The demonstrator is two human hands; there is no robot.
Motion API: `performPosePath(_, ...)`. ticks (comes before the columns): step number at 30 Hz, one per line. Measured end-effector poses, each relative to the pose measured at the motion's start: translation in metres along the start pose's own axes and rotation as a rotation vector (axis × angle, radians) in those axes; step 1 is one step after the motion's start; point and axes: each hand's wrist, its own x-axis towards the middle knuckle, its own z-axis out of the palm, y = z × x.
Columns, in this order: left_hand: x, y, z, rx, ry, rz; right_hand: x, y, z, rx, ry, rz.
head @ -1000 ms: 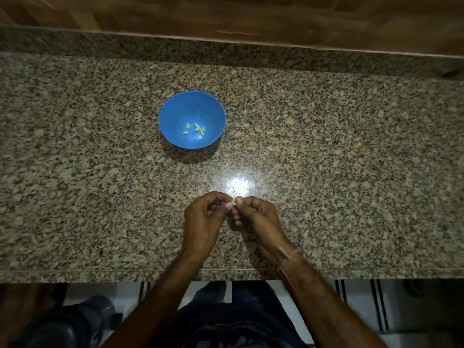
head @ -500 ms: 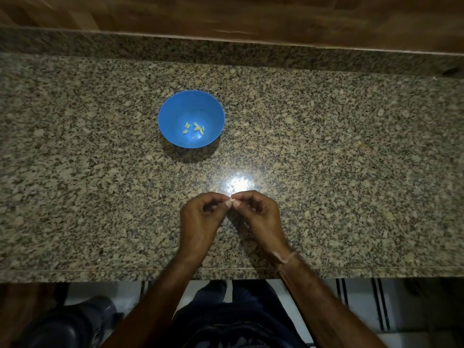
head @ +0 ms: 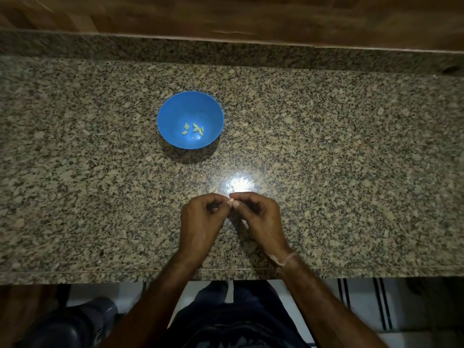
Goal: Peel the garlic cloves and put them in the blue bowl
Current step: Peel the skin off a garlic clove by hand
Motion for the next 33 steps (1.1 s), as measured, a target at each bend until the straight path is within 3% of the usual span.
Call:
performPosePath(10,0.006,-0.002,0.002,-0.187,-0.027,-0.190,0.001,-0.001,0.002,-0.034,-0.034,0.010)
performPosePath(18,0.011,-0.014,0.013,-0.193,0.007,-0.304,-0.001,0.004,0.003,0.194,0.002,0.220)
performPosePath(21,0.010,-0.018,0.014,-0.127,0.034,-0.283,-0.002,0.003,0.004,0.355,0.041,0.322)
performPosePath(26,0.007,-0.018,0.011,0.071,0.070,-0.199,0.001,0.001,0.005,0.355,0.067,0.347)
performPosePath(33,0.003,-0.015,0.013,-0.090,-0.034,-0.067,-0.004,-0.005,0.002,0.298,0.002,0.258)
